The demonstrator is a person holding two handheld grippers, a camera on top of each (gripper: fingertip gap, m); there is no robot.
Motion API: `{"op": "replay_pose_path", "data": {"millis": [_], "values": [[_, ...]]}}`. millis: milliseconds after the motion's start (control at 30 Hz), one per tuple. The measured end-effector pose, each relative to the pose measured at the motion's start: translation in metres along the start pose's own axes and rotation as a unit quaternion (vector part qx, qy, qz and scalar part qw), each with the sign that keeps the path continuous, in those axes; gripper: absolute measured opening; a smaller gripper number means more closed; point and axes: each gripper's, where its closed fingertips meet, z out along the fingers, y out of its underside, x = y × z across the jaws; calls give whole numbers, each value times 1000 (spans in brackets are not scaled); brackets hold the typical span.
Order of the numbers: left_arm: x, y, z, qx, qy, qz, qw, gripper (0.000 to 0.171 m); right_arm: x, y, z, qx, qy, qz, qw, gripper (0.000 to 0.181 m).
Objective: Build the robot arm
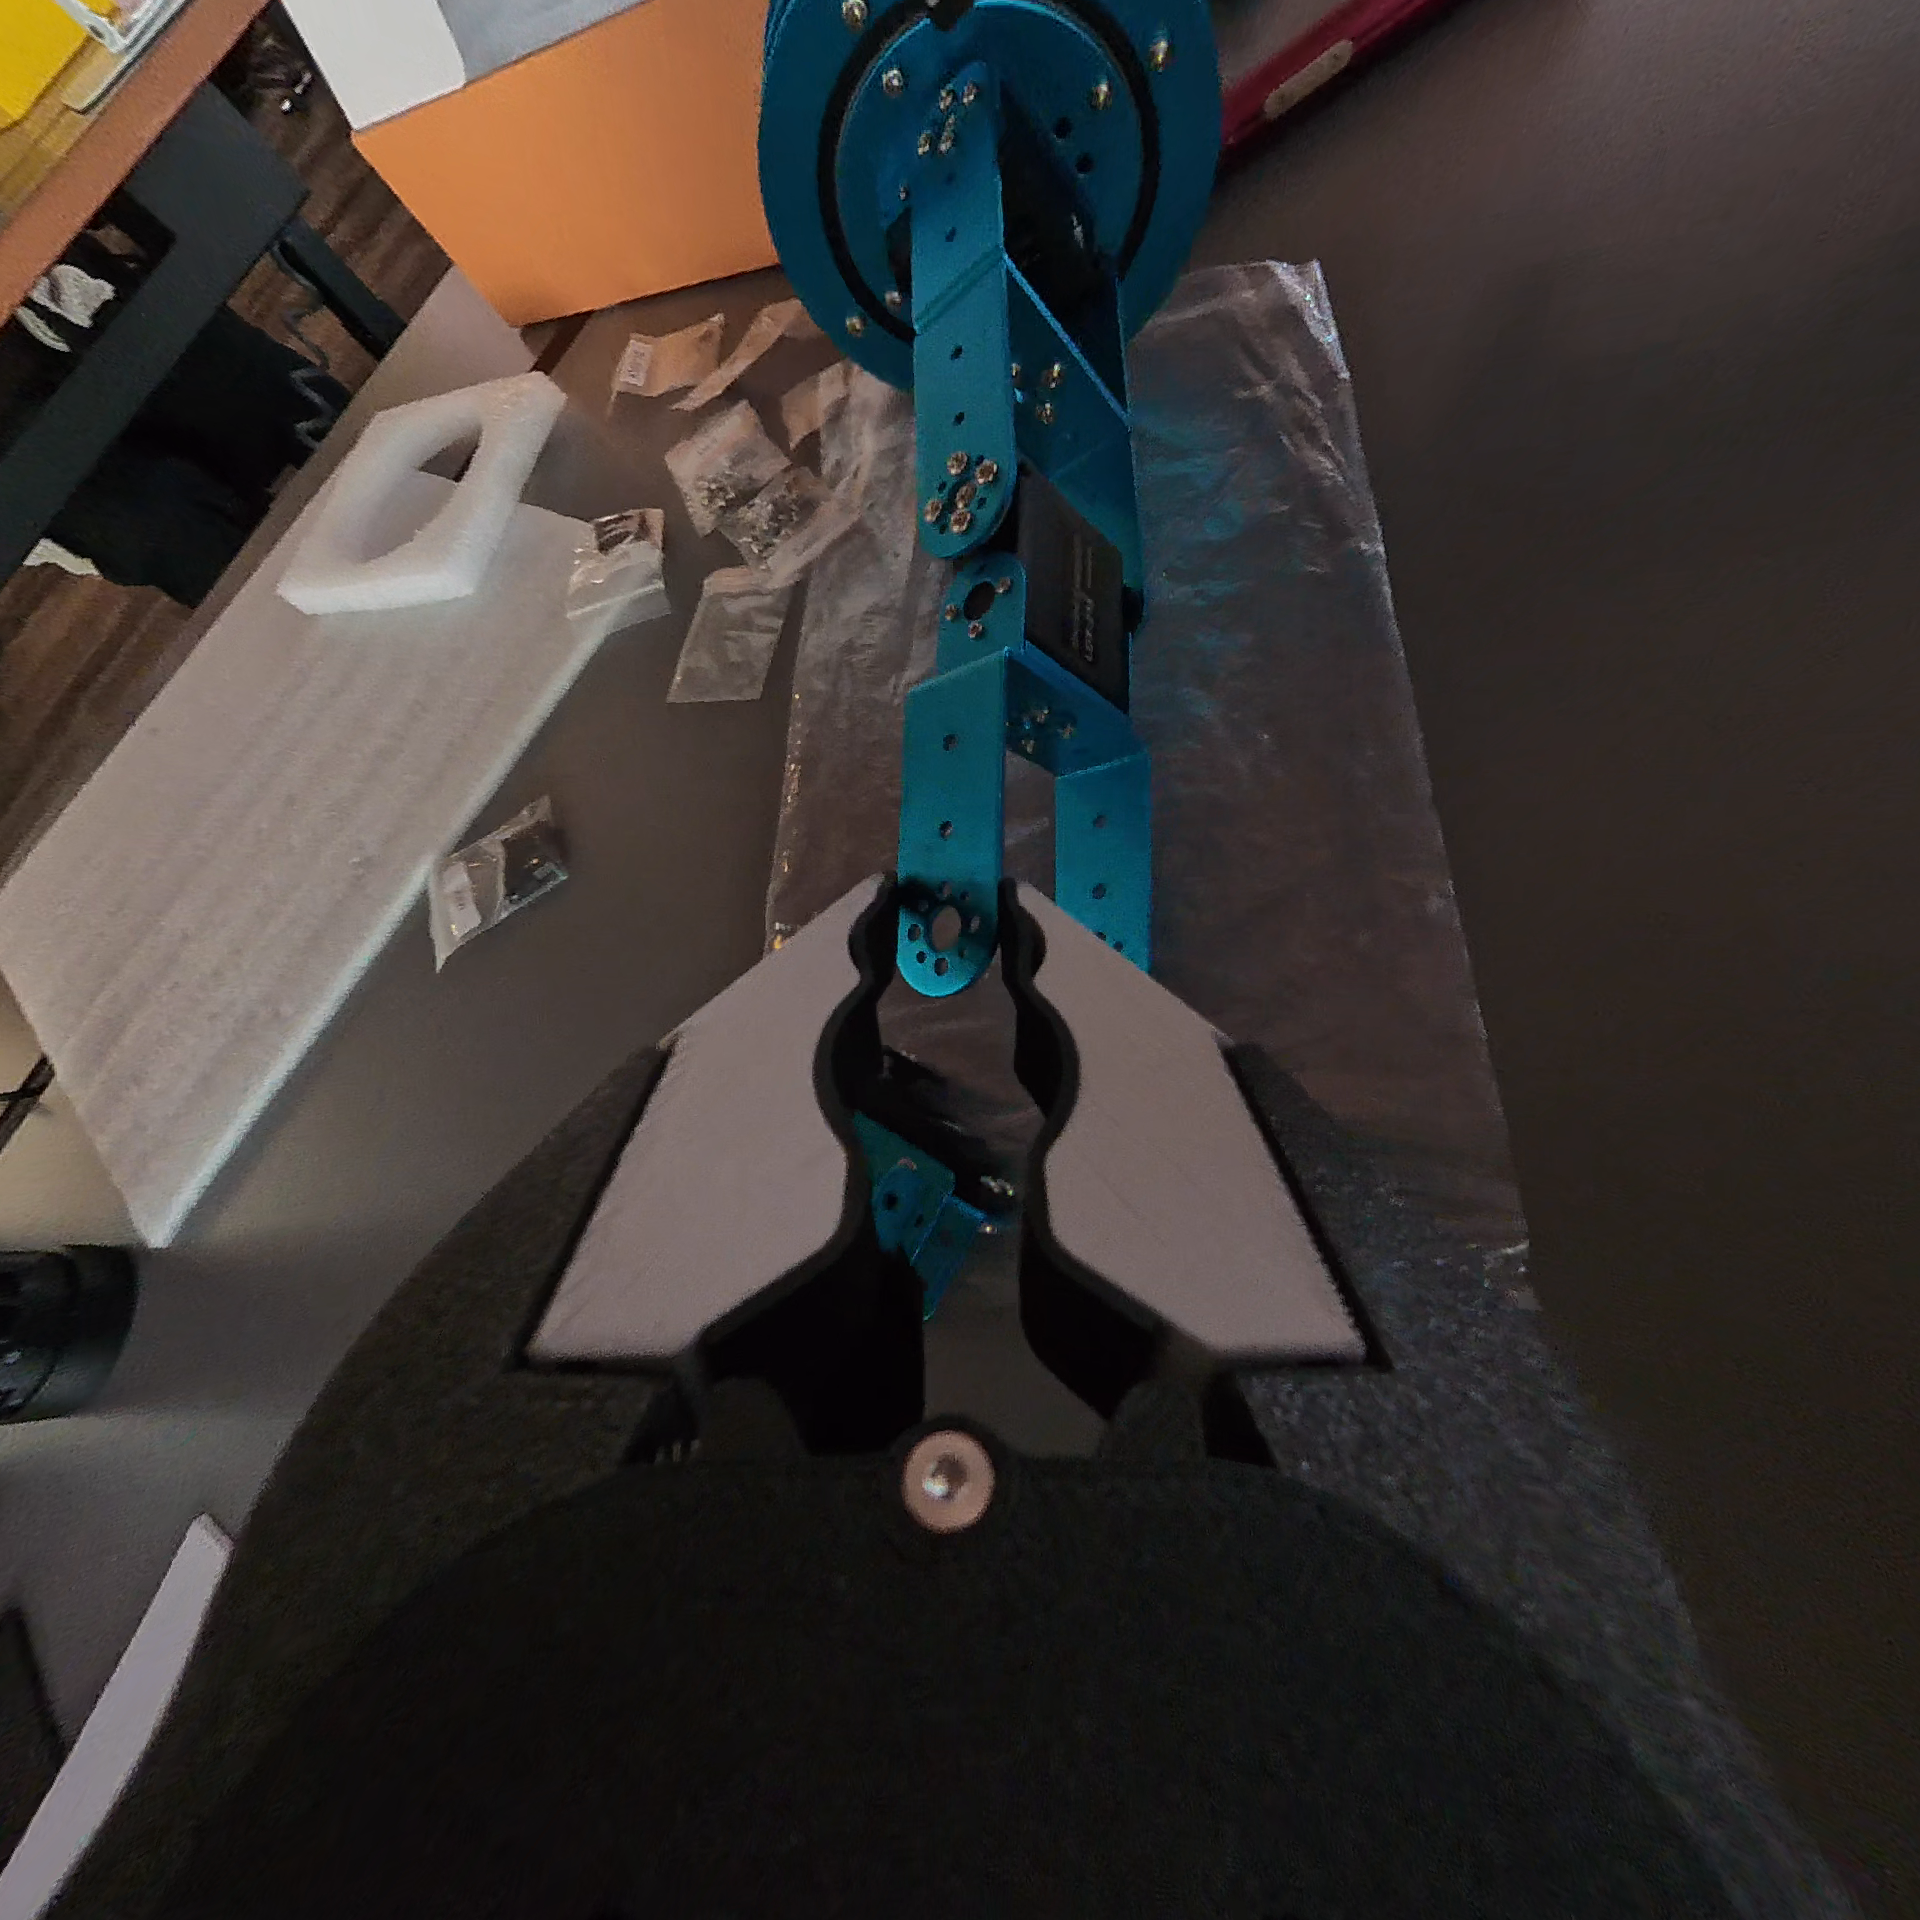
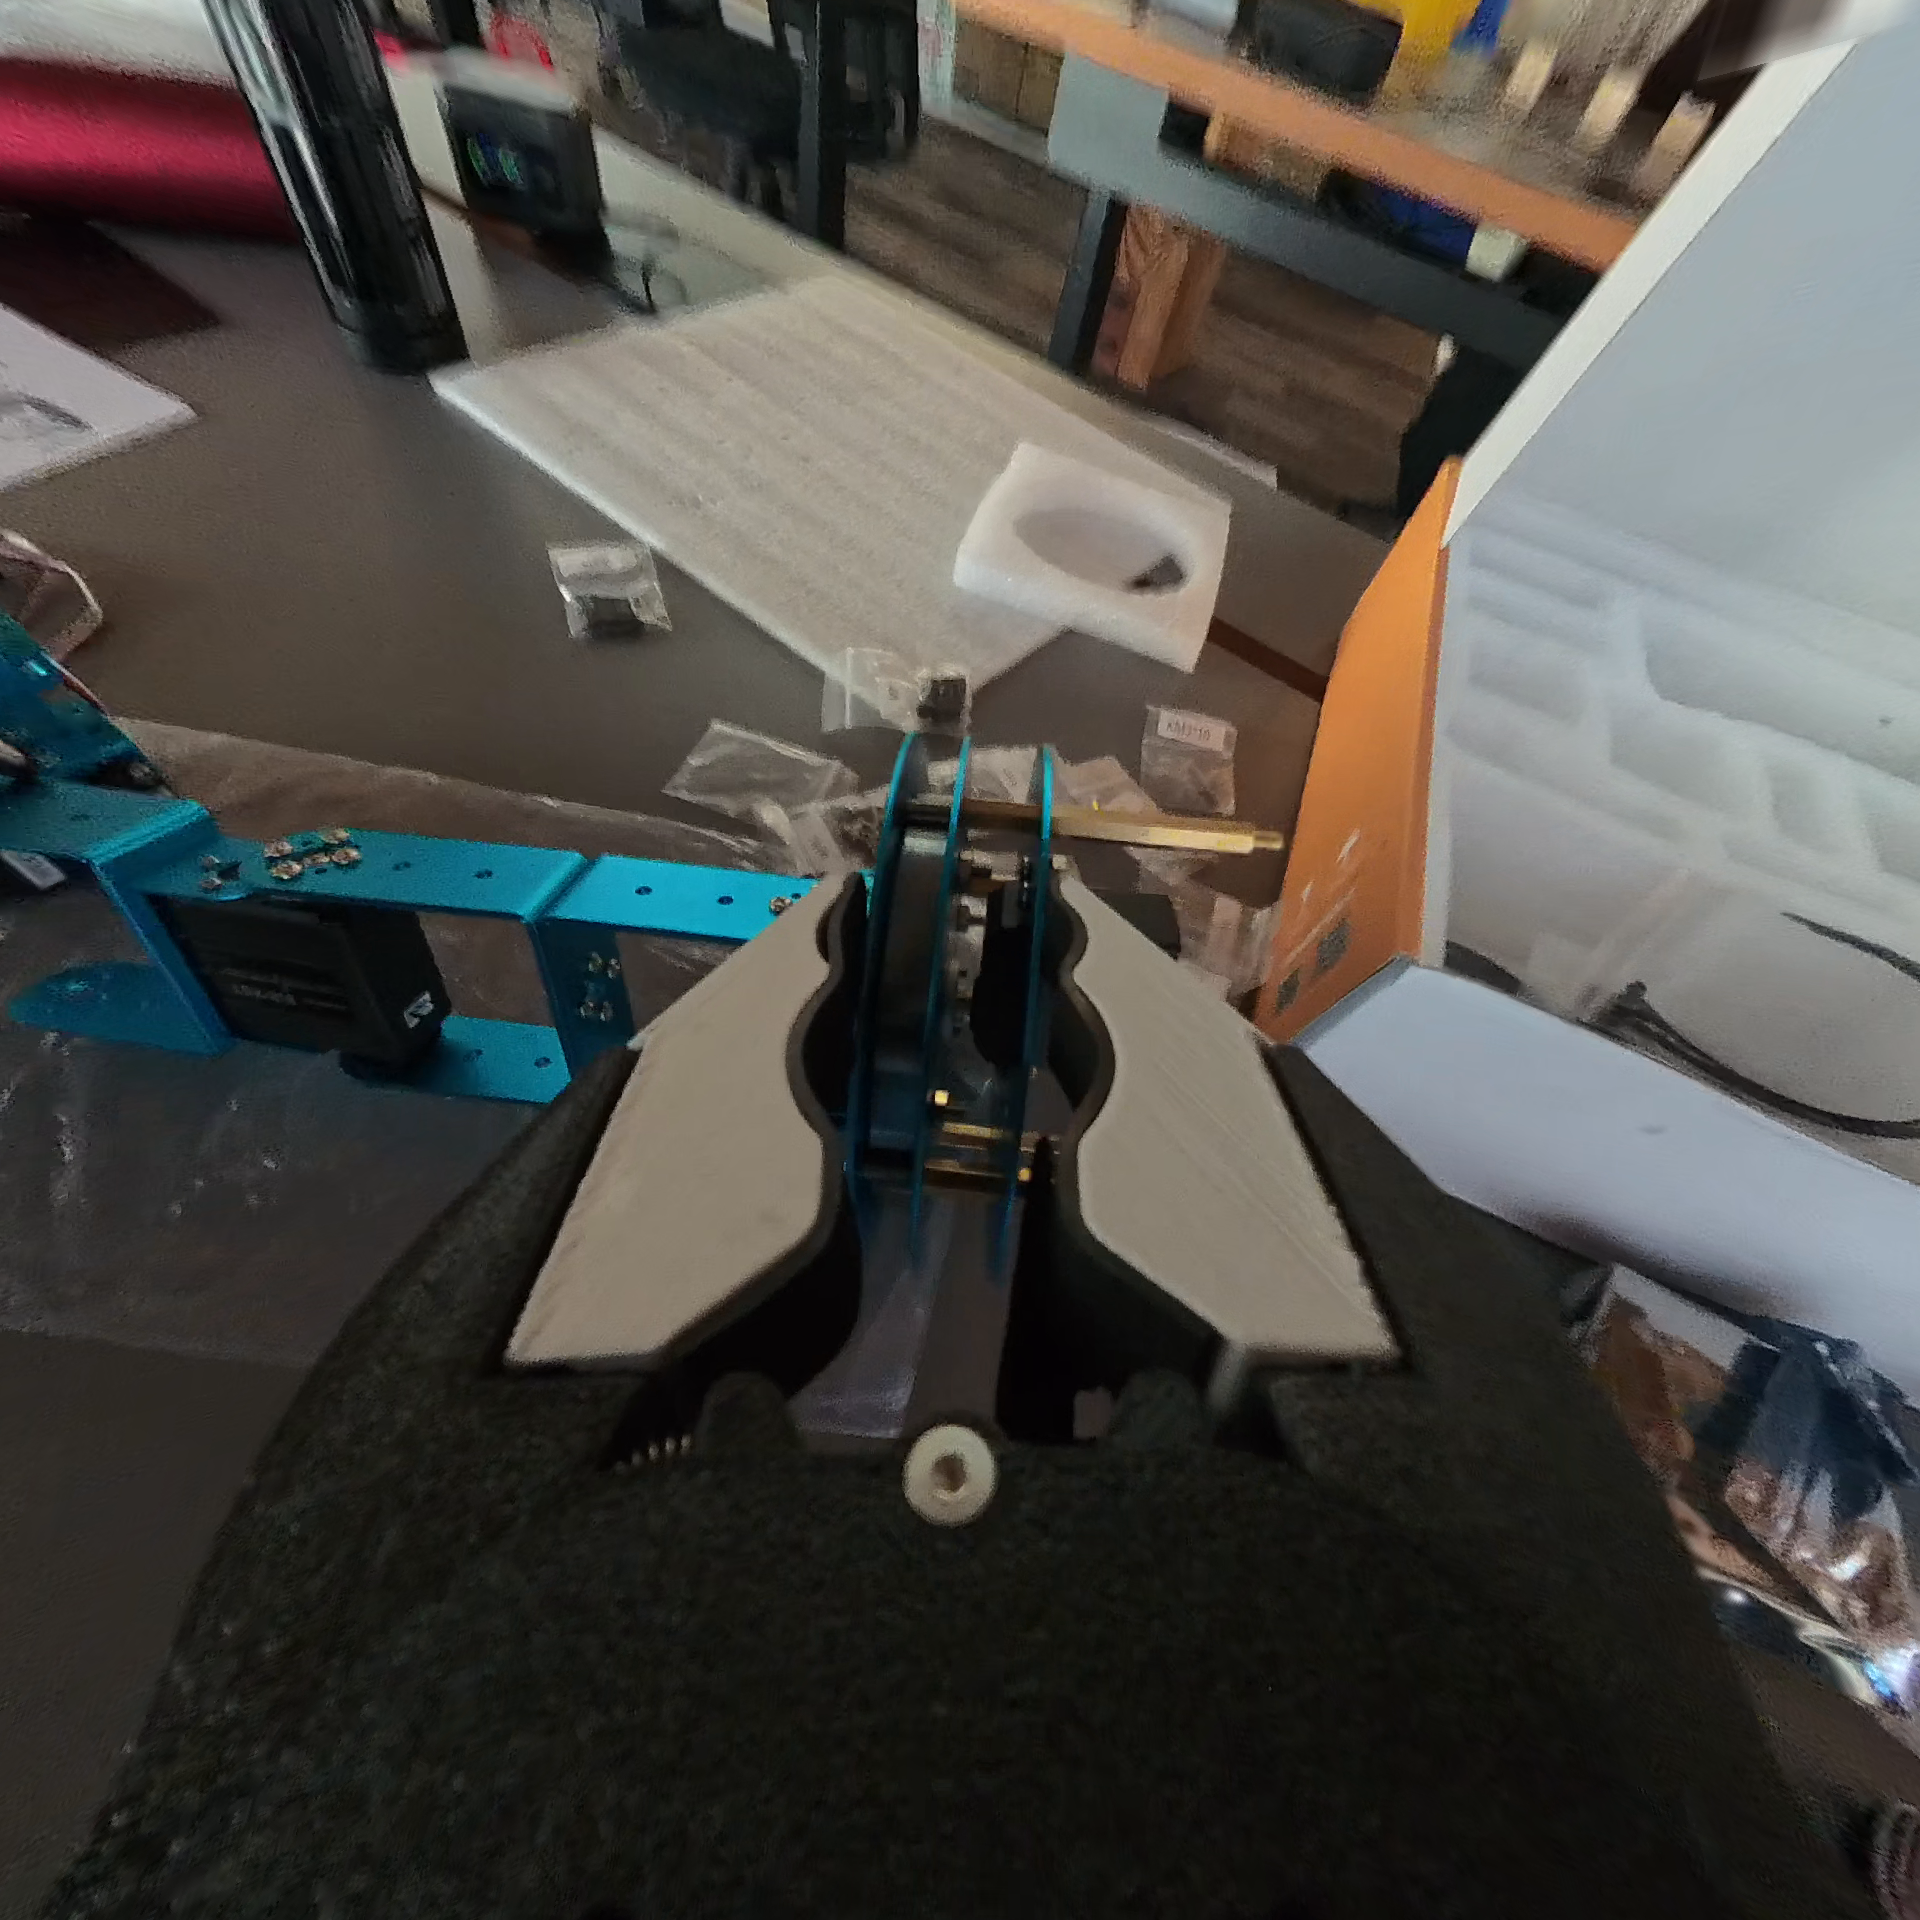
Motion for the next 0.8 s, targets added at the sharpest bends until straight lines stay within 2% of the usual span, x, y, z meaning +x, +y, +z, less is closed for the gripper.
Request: {"op": "replay_pose_path", "data": {"millis": [233,433,533,600,633,667,700,800], "values": [[8,10,-9,12,-19,38,999,20,-14,5,-13,23,18,-3,1000,33],[8,11,-11,33,-3,8,999,21,-20,9,-16,19,26,-27,999,42],[9,10,-13,36,6,1,999,22,-26,-7,-34,40,20,-30,999,45],[9,11,-14,36,12,-7,999,22,-69,-28,-49,66,-77,-75,992,51],[9,11,-14,36,14,-11,999,22,-98,-30,-51,50,-144,-110,982,45],[9,11,-15,36,16,-14,999,22,-124,-22,-50,8,-207,-144,968,50],[9,11,-15,37,16,-16,999,22,-145,-9,-46,-38,-255,-181,949,64],[10,11,-18,42,20,-31,998,23,-162,11,-15,-87,-282,-285,912,66]]}}
